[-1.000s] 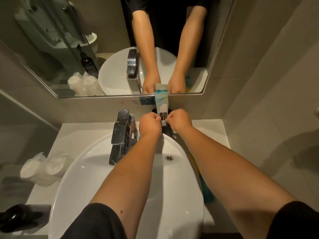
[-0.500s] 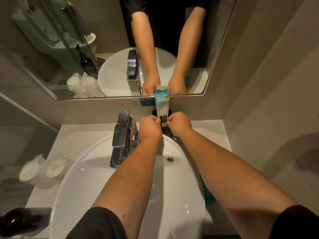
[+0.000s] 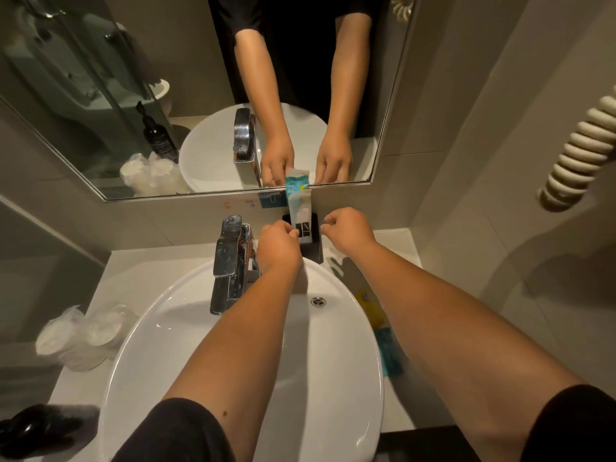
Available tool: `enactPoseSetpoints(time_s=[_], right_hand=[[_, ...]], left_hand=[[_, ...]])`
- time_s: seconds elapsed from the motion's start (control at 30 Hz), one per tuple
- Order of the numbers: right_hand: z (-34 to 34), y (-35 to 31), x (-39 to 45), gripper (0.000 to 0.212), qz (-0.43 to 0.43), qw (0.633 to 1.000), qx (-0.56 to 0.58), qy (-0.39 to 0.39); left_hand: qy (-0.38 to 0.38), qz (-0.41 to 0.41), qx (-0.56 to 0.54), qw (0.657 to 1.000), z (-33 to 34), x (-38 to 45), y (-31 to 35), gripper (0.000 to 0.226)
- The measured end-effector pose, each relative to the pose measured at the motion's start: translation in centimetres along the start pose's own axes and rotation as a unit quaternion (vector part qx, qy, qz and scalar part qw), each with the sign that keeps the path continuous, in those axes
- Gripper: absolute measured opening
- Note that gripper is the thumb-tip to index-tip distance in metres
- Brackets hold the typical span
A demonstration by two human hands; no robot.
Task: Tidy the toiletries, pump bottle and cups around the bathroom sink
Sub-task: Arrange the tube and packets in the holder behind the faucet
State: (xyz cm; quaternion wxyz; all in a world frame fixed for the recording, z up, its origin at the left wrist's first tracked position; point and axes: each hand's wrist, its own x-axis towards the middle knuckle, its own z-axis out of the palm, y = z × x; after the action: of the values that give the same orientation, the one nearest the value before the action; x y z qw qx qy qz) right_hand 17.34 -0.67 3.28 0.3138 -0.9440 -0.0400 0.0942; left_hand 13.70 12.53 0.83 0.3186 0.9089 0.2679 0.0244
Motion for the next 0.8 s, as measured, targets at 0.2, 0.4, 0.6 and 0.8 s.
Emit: enactPoseSetpoints(time_s=[0.2,0.4,0.6,0.8], right_hand=[[-2.4,2.8,-2.8,0.026,-0.027,0.997,-0.067,0.028],[-1.9,10.2,-8.6,0.023,0.051,0.994,-0.087,0.048],[-0.2,14.2,-12.8,0.024,0.122,0.986,-0.111,0.017],[3.3,13.8,-16.4,0.033,0.158,0.976,-0.133,-0.061]], left_hand=[[-0.011,0.311,0.172,0.934,0.9,-4.5,-2.6,0.027],[-0.025,0.438,0.18,0.88,3.1,-4.9,-6.3,0.019],[-0.081,0.438,0.289,0.847,3.6,-4.5,-7.7,0.062],[-0.1,0.42,0.28,0.858,3.9,-4.6,-7.8,0.068]])
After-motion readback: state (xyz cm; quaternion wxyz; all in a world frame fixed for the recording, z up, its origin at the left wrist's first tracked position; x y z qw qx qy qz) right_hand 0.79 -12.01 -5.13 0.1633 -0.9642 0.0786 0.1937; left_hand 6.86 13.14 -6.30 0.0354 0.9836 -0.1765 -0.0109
